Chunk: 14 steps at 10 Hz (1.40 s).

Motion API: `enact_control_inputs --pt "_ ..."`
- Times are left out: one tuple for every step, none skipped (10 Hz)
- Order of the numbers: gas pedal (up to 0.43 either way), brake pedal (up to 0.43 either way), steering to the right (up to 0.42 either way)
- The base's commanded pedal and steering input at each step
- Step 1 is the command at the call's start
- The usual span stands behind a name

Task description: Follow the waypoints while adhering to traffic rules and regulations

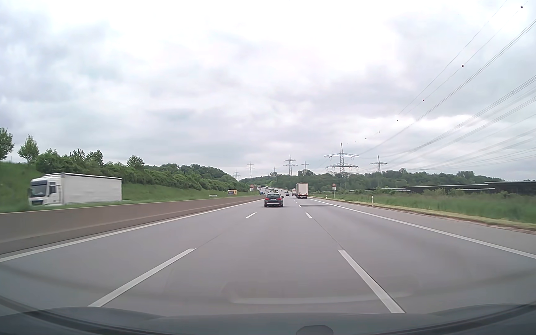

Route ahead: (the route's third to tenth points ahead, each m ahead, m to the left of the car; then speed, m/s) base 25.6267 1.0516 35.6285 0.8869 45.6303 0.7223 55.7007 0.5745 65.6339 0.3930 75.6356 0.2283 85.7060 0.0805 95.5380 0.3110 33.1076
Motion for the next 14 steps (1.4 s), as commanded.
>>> enact_control_inputs --pt "0.339 0.0 -0.001" --pt "0.339 0.0 -0.001" --pt "0.331 0.0 -0.001" --pt "0.331 0.0 -0.001" --pt "0.331 0.0 -0.001" --pt "0.331 0.0 -0.001" --pt "0.331 0.0 0.0" --pt "0.331 0.0 0.0" --pt "0.331 0.0 -0.001" --pt "0.331 0.0 -0.001" --pt "0.331 0.0 -0.001" --pt "0.331 0.0 0.0" --pt "0.331 0.0 0.0" --pt "0.339 0.0 0.0"
